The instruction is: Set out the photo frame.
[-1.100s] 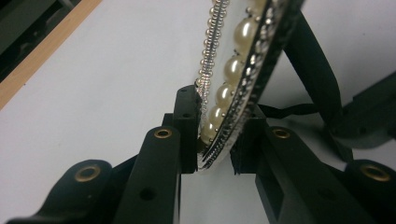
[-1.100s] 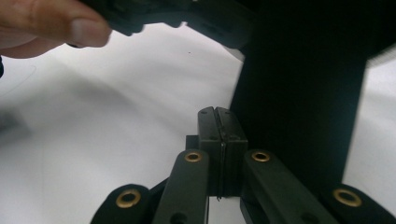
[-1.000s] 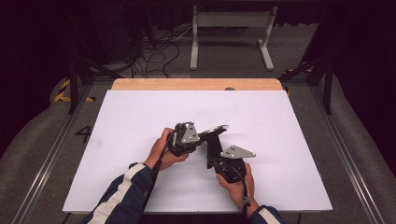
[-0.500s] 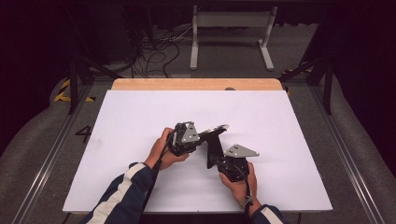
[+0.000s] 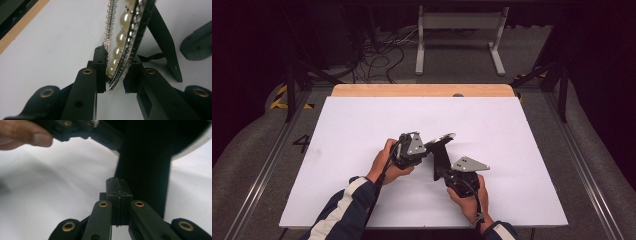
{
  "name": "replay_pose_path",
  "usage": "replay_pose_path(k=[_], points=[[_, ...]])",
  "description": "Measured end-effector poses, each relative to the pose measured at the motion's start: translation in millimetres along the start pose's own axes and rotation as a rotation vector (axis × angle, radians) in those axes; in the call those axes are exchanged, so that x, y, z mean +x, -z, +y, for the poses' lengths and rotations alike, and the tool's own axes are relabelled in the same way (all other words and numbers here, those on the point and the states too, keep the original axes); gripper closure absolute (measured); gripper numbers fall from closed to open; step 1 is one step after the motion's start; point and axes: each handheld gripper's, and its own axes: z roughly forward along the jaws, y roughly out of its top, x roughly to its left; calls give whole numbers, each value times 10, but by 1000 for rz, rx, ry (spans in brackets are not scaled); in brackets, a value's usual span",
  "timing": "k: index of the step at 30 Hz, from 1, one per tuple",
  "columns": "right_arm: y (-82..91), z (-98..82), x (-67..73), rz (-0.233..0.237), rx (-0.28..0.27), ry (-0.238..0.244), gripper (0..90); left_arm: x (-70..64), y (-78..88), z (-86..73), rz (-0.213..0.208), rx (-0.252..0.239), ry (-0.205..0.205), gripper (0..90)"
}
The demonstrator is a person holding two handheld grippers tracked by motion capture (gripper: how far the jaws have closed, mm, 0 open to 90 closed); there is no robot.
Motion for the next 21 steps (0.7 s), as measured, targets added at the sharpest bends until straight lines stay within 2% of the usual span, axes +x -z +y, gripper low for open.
replay_pose_path(k=[3,7,9,14,17,18,21], points=[[-23,13,80,18,10,23,900,-34,20,9,18,17,-24,765],[-99,35,186,41,22,54,900,-52,40,-10,20,12,-15,765],[-161,22,213,28,43,57,900,-49,42,-21,16,6,-14,765],[-282,-35,181,-18,88,2,900,-10,23,-89,-15,-67,60,751],[-298,-51,175,-28,97,-2,900,-8,-30,-132,-25,-90,73,688],[-298,-51,175,-28,97,-2,900,-8,-30,-132,-25,-90,73,622],[-300,-62,189,-36,105,8,900,-12,-99,-166,-32,-88,87,603]])
